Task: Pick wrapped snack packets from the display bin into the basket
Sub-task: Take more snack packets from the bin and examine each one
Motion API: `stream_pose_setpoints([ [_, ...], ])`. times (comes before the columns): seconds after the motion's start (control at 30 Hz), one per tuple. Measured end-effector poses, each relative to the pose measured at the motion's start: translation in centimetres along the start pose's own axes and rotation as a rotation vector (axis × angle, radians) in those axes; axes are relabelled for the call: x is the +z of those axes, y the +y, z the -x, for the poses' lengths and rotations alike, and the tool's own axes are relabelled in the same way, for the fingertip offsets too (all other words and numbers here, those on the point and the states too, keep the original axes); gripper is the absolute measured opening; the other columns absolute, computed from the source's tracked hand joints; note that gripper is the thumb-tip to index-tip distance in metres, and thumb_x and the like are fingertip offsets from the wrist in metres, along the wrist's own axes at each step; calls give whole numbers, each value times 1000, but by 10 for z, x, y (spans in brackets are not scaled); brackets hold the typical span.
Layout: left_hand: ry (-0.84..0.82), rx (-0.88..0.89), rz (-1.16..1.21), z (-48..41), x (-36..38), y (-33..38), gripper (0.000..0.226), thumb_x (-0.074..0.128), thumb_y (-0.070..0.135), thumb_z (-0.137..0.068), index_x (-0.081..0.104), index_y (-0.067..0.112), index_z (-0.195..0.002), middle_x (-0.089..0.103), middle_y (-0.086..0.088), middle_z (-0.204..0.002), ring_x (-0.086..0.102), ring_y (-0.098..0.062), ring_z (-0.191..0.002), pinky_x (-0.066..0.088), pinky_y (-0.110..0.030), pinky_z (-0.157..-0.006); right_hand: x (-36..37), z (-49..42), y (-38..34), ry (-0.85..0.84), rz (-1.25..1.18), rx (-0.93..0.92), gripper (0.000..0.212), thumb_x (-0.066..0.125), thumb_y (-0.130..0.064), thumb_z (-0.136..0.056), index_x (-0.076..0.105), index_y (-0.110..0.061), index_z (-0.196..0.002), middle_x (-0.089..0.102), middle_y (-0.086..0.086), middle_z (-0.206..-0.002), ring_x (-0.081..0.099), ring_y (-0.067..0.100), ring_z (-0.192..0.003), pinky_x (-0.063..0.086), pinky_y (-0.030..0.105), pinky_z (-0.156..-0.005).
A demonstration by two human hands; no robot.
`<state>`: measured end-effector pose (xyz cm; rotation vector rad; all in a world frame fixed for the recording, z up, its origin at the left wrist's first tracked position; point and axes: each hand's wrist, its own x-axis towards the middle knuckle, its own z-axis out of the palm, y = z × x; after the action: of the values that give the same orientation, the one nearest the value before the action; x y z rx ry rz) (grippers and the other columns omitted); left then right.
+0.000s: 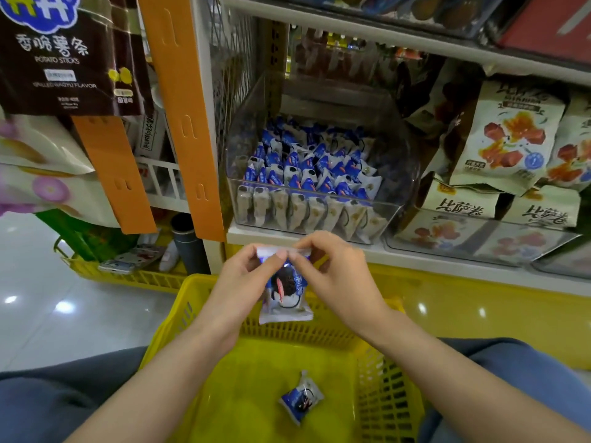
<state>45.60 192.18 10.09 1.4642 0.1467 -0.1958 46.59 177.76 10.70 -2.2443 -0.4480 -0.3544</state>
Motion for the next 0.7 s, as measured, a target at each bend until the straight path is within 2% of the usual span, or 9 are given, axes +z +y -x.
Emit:
stream_pose_setpoints([
  [0.1,-20,-57,-67,0,2,2,30,68,19,-81,56,15,-108,69,-2,-99,68,-14,-87,56,-28,-69,-2,-8,3,101,-272,277,15,60,-15,-88,57,-24,-77,63,-5,-75,60,6,-68,51,19,-58],
  [0.2,28,-11,12,-1,2,3,26,66,10,-82,58,12,-106,71,-5,-99,69,-14,-83,57,-23,-67,-7,-15,6,140,-541,511,14,55,-12,-91,55,-17,-78,66,7,-83,64,10,-71,55,19,-56],
  [0.3,134,89,-23,-6,-4,4,16,62,14,-86,64,13,-102,71,-2,-95,67,-15,-87,54,-21,-69,-10,-16,7,36,-697,639,2,54,-8,-92,55,-8,-90,67,7,-82,66,7,-68,55,18,-59],
  [0.37,220,142,-49,-10,-9,4,11,61,16,-88,66,12,-96,70,-2,-90,66,-14,-83,52,-13,-64,-9,-13,6,-116,-659,668,11,55,-4,-90,52,-5,-101,66,8,-83,65,8,-67,56,18,-60],
  [0.47,248,218,-101,-13,-13,4,10,58,14,-90,67,12,-86,70,-3,-83,65,-7,-74,52,-15,-67,-1,-7,4,-321,-454,639,28,59,1,-86,48,-4,-112,66,14,-101,63,14,-73,55,22,-65],
  [0.53,228,296,-207,-13,-14,4,11,59,13,-89,67,15,-81,69,2,-78,63,-4,-70,50,-15,-69,3,-3,5,-374,-169,498,46,68,-8,-81,46,-9,-121,61,8,-118,61,16,-96,50,28,-83],
  [0.6,198,397,-383,-11,-14,4,13,62,13,-86,65,21,-77,67,10,-74,60,2,-67,46,-9,-65,5,0,5,-332,-41,331,59,73,-21,-78,43,-14,-129,53,-2,-127,49,9,-117,40,22,-99],
  [0.63,171,438,-457,-10,-13,4,14,63,13,-85,65,23,-75,66,12,-72,60,2,-68,44,-8,-64,5,0,4,-295,-63,282,58,71,-26,-79,44,-17,-129,52,-5,-126,47,5,-117,38,19,-100],
  [0.7,105,474,-541,-8,-9,1,15,65,12,-84,65,24,-75,67,12,-72,61,3,-70,44,-8,-64,4,-1,0,-222,-114,225,42,66,-33,-83,50,-23,-121,58,-9,-114,53,0,-105,43,15,-91],
])
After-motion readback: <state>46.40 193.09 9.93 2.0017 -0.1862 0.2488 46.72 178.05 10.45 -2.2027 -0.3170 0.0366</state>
